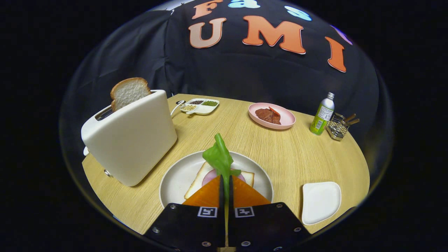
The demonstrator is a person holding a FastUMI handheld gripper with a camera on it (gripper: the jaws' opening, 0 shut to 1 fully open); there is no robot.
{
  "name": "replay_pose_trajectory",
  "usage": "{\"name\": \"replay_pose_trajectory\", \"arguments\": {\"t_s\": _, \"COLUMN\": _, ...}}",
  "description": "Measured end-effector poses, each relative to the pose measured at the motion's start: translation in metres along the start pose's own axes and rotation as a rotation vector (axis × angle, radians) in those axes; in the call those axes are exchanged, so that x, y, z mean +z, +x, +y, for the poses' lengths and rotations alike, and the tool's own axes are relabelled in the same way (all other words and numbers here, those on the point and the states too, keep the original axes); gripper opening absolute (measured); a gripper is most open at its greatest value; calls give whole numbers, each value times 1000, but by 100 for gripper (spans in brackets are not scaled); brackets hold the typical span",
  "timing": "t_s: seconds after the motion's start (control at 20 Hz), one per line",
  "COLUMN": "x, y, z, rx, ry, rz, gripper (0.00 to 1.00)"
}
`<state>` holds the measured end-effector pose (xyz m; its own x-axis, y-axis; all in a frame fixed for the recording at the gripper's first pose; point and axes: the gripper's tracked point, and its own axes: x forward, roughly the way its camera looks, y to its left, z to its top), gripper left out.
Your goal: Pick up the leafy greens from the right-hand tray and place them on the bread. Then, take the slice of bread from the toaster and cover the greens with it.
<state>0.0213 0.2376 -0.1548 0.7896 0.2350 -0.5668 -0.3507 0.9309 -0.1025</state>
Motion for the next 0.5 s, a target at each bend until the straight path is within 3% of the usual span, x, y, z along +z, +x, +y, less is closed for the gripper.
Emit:
{"name": "replay_pose_trajectory", "arguments": {"t_s": 0.3, "x": -12, "y": 4, "z": 4, "rx": 1, "ry": 4, "rz": 33, "gripper": 30}}
{"name": "replay_pose_trajectory", "arguments": {"t_s": 0.5, "x": 1, "y": -3, "z": 5, "rx": -12, "ry": 27, "rz": -3, "gripper": 62}}
